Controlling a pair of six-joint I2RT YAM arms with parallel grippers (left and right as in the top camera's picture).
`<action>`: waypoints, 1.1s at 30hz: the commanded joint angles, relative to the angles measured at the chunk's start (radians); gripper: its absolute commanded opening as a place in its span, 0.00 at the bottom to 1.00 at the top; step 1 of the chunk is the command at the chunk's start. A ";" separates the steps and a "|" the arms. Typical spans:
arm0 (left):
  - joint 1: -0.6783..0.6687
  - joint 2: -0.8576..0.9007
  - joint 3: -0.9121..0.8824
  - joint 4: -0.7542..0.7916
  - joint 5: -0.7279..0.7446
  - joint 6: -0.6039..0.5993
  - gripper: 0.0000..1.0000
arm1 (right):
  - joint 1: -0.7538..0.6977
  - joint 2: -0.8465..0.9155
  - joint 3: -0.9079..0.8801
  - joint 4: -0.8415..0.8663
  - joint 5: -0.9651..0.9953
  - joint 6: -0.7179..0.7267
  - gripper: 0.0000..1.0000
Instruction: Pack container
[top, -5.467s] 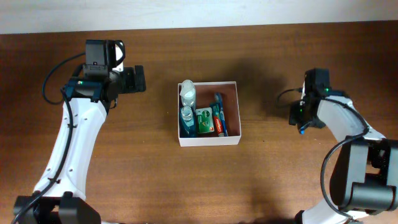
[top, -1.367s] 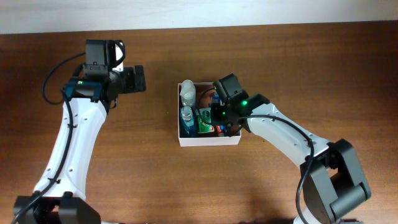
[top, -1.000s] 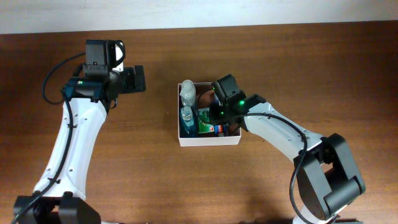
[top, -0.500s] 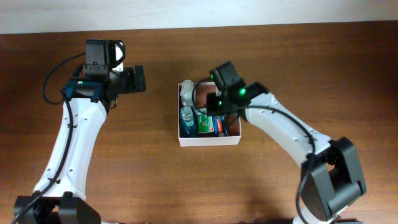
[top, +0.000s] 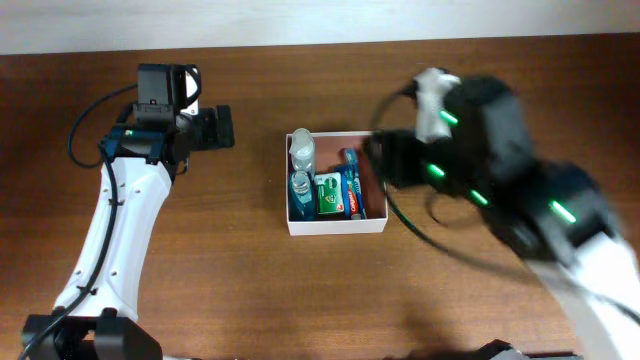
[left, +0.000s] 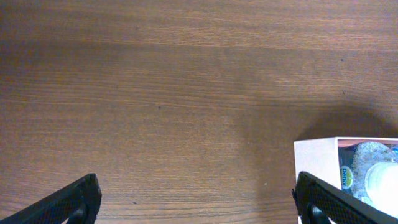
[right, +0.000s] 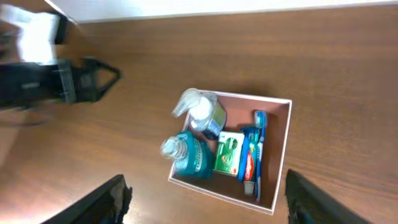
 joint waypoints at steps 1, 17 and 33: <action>0.000 -0.028 0.016 0.003 -0.007 -0.013 1.00 | -0.003 -0.170 0.017 -0.076 0.032 -0.010 0.75; 0.000 -0.028 0.016 0.003 -0.007 -0.013 1.00 | -0.003 -0.782 0.017 -0.329 0.127 -0.010 0.83; 0.000 -0.028 0.016 0.003 -0.007 -0.013 1.00 | -0.003 -1.177 0.017 -0.459 0.134 -0.037 0.93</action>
